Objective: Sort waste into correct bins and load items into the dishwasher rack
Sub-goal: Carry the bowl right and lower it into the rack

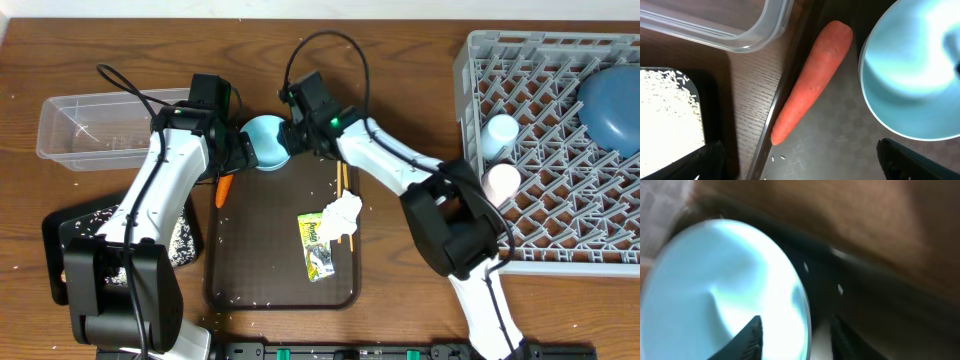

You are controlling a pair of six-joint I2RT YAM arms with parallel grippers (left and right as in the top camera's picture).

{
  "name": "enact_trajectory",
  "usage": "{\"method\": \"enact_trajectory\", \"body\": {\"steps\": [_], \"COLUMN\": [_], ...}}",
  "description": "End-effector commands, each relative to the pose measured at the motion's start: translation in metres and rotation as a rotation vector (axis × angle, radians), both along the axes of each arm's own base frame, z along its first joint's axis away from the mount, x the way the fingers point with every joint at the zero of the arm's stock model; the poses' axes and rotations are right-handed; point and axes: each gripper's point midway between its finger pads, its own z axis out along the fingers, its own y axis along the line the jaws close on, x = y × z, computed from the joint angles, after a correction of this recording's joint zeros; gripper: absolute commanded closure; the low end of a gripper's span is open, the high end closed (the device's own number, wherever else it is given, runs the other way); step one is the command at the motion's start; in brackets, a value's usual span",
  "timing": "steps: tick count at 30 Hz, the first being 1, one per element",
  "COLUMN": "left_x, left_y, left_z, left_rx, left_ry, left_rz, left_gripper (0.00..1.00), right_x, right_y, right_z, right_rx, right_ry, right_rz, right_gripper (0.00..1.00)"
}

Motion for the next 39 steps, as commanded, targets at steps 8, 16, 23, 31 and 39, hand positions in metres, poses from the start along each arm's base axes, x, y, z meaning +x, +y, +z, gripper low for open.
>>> {"method": "enact_trajectory", "body": {"steps": [8,16,23,31,39], "left_x": [-0.002,-0.002,-0.002,-0.002,-0.002], "left_y": [0.004,0.004,0.004,0.004,0.004], "left_z": [0.001,0.001,0.001,0.001,0.001], "left_rx": [0.018,0.018,0.018,0.018,0.018], "left_ry": [0.0,0.001,0.0,0.0,0.0], "left_rz": [-0.006,-0.007,-0.006,-0.007,-0.007], "left_gripper": [0.02,0.02,0.02,0.02,0.02], "right_x": [-0.005,0.02,0.051,0.05,-0.011], "right_y": [-0.001,-0.038,-0.13,-0.294,-0.45], "right_z": [-0.009,0.051,0.149,0.224,0.234], "right_rx": [-0.035,-0.029,-0.159,-0.509,-0.946], "right_ry": [0.027,-0.053,-0.276,-0.428,-0.323], "right_rz": [-0.049,-0.126,-0.3,-0.712,-1.158], "right_gripper": [0.99,0.99,0.99,0.99,0.99]}}
